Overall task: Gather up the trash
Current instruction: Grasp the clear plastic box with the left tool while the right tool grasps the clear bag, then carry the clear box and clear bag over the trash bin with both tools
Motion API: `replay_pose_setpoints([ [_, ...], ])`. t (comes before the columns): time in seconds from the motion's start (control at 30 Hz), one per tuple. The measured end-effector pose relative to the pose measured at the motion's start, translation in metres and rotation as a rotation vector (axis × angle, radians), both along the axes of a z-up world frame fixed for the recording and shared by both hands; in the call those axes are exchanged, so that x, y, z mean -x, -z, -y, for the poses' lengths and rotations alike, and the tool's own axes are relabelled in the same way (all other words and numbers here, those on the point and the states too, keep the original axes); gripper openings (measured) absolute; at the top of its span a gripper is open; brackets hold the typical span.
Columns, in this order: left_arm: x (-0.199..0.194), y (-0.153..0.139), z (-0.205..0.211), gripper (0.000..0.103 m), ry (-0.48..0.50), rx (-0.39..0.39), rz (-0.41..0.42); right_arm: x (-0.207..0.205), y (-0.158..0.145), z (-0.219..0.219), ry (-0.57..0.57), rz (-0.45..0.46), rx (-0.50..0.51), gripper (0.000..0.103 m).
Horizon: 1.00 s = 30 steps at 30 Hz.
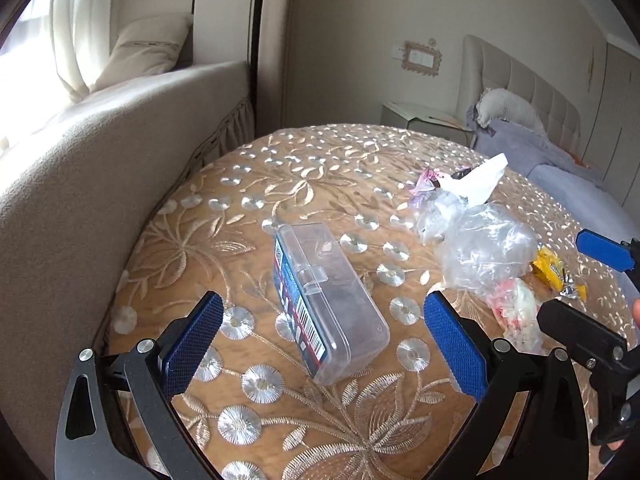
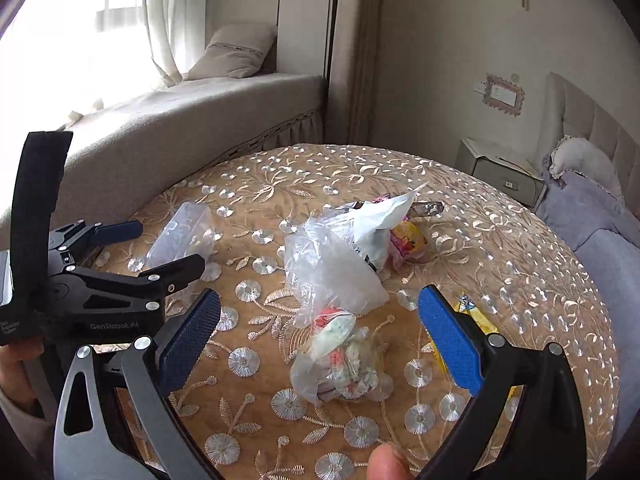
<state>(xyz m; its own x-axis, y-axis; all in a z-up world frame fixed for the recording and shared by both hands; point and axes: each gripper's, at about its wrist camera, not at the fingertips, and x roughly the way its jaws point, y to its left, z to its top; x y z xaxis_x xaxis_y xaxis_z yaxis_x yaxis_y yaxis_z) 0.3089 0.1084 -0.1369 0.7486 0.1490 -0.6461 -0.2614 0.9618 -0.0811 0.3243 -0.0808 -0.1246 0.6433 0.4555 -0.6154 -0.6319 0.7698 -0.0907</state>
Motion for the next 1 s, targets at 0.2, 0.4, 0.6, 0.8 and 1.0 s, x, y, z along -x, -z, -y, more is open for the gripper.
replay_pose_setpoints([
  [0.2, -0.015, 0.008, -0.009, 0.050, -0.011, 0.025, -0.077, -0.015, 0.006, -0.024, -0.027, 0.008, 0.014, 0.098],
  [0.4, -0.016, 0.012, -0.023, 0.030, -0.038, 0.080, -0.084, -0.043, 0.018, -0.041, 0.026, -0.037, 0.054, 0.083],
  [0.6, 0.000, -0.002, -0.012, 0.030, -0.019, 0.030, -0.036, -0.049, 0.027, -0.037, 0.057, -0.061, 0.082, 0.027],
  [0.8, 0.029, -0.033, 0.002, 0.030, -0.001, -0.003, 0.056, -0.020, -0.022, -0.009, 0.095, 0.041, -0.044, 0.023],
  [1.0, 0.062, -0.067, 0.026, 0.030, 0.039, -0.027, 0.143, 0.027, -0.075, 0.031, 0.102, 0.124, -0.161, 0.023],
])
